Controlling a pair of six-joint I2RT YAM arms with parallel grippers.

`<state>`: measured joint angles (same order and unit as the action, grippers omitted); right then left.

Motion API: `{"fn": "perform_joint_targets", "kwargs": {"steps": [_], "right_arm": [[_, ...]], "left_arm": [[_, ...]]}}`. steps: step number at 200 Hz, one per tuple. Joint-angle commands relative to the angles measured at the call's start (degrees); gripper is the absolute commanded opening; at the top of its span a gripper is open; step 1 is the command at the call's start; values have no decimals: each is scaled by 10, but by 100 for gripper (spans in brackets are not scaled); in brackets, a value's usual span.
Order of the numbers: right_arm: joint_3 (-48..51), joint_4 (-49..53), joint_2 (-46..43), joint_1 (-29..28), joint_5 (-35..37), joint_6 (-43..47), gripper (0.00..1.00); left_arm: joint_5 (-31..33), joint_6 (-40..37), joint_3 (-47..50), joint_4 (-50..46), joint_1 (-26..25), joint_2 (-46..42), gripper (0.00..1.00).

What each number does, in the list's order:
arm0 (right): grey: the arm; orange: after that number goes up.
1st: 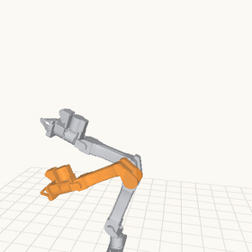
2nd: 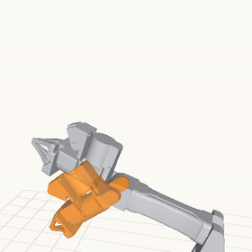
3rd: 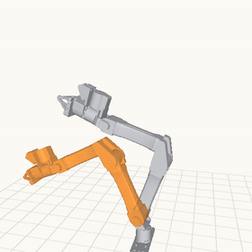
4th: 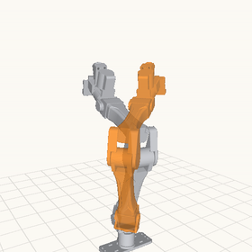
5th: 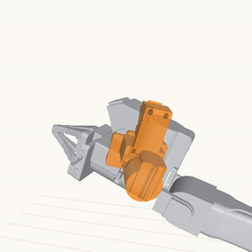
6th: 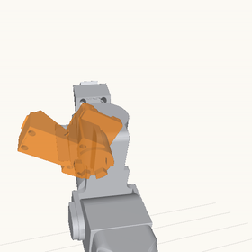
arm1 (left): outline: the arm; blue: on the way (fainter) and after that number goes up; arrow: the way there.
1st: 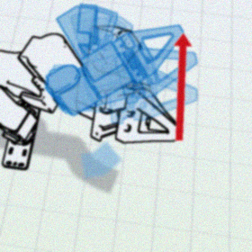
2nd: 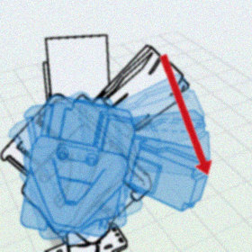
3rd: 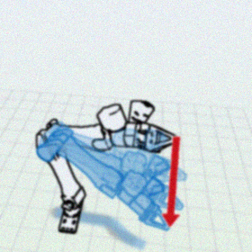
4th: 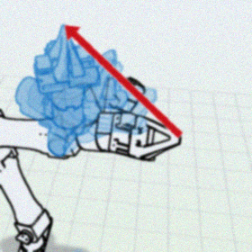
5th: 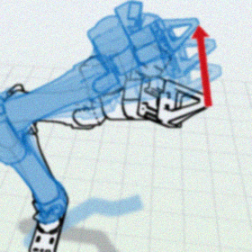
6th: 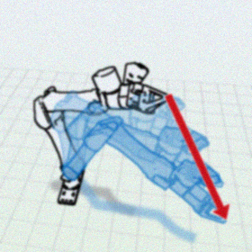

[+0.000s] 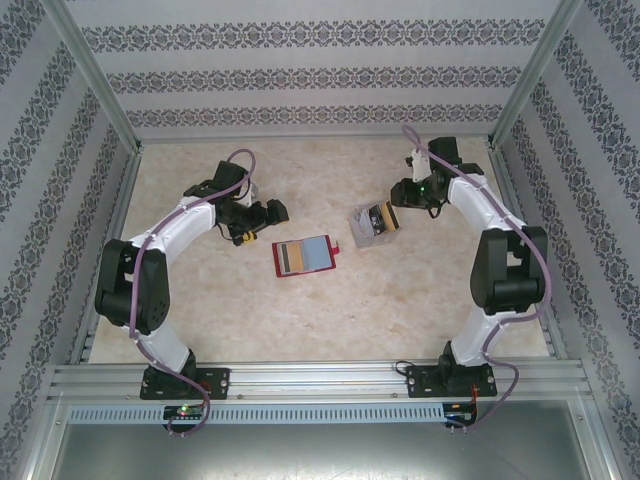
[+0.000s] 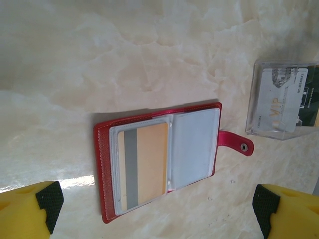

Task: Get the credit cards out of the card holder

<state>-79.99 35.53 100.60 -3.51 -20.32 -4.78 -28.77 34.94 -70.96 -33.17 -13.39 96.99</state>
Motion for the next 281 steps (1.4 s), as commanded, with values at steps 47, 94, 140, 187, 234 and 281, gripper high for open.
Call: {"fn": "perform_joint_targets", "kwargs": {"steps": [47, 94, 140, 187, 234, 281], "right_arm": [[41, -34, -57, -206, 72, -144, 50], [18, -87, 36, -318, 29, -252, 49], [-24, -59, 115, -382, 80, -304, 48], [-95, -31, 192, -391, 114, -293, 47], [-120, -11, 228, -387, 130, -289, 41], [-113, -4, 243, -380, 126, -297, 34]], "left_arm": [[59, 26, 29, -8, 18, -34, 100], [73, 34, 54, -3, 30, -58, 100], [83, 42, 87, -1, 48, -93, 99], [70, 47, 108, 3, 55, -111, 99], [40, 62, 115, 15, 55, -104, 100], [-7, 90, 122, 45, 53, -85, 90]]}}
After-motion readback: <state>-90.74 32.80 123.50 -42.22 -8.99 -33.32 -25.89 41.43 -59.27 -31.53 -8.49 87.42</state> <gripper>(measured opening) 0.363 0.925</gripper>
